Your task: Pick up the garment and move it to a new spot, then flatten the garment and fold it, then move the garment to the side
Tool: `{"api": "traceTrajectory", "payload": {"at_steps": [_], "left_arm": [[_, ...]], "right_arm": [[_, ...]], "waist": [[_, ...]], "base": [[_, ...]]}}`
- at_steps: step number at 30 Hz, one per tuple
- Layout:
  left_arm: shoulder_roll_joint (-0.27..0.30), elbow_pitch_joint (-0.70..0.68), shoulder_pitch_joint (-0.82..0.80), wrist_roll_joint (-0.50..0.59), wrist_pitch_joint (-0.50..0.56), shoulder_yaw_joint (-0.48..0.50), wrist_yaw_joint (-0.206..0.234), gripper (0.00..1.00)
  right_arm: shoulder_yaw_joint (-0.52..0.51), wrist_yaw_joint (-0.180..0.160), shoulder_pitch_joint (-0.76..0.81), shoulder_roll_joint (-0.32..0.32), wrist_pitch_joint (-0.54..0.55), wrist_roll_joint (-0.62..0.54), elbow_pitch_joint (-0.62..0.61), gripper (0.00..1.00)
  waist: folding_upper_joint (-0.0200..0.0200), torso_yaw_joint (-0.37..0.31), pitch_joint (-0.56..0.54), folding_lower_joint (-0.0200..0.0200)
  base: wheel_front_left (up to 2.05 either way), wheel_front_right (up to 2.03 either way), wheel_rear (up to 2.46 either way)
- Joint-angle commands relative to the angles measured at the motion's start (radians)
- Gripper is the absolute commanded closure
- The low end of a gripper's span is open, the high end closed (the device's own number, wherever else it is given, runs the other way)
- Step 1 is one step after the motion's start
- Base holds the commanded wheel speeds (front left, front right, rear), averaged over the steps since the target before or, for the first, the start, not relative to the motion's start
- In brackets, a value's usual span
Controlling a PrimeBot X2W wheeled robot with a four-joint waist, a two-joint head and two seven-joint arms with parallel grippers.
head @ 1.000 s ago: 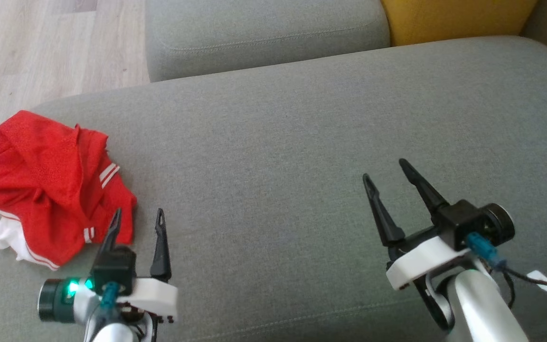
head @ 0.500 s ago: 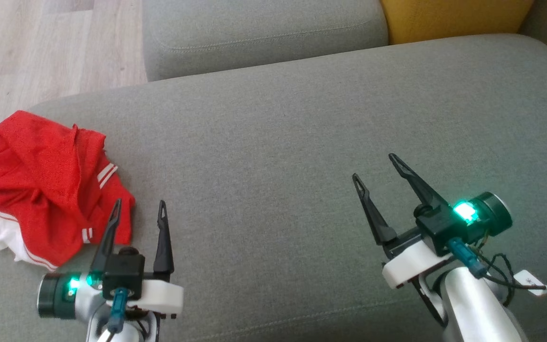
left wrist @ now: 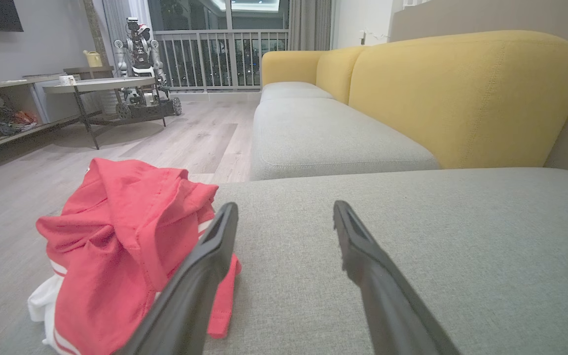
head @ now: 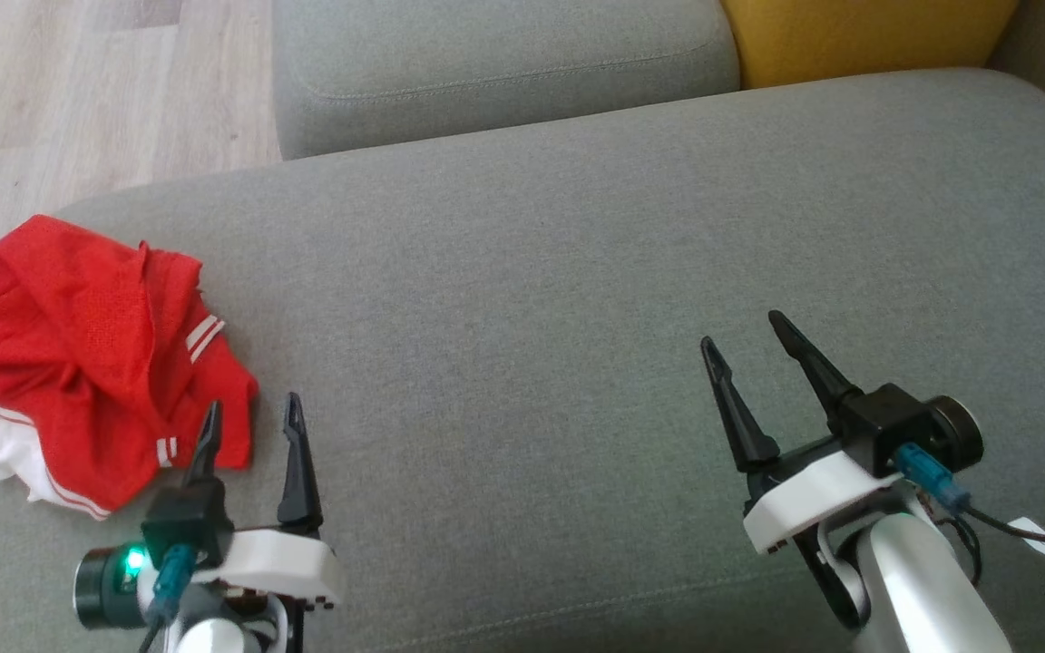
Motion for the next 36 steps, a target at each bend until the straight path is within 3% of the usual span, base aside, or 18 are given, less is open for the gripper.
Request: {"api": "traceTrajectory", "payload": {"at_steps": [1,17,28,36], "left_arm": [[-0.001,-0.024,-0.036,0.001,-0.012,0.049,-0.012,0.0],[-0.05,0.022,-0.046,0.068,-0.012,0.145,-0.105,0.0],[-0.07,0.0,-0.013,0.087,-0.012,0.196,-0.133,0.0],[-0.074,-0.003,0.01,0.101,-0.012,0.224,-0.149,0.0]], "right_arm": [[0.022,0.0,-0.052,-0.003,-0.009,0.006,-0.027,0.0],[0.023,0.0,-0.047,-0.003,-0.009,0.007,-0.029,0.0],[0.057,0.0,-0.006,-0.003,-0.009,0.005,-0.034,0.0],[0.091,0.0,0.008,-0.003,-0.009,0.01,-0.021,0.0]], "waist": [[0.0,0.0,0.001,0.0],[0.0,0.03,-0.004,0.0],[0.0,0.209,-0.026,0.0],[0.0,0.299,-0.035,0.0]], "base": [[0.0,0.0,0.0],[0.0,0.0,0.0],[0.0,0.0,0.0],[0.0,0.0,0.0]]}}
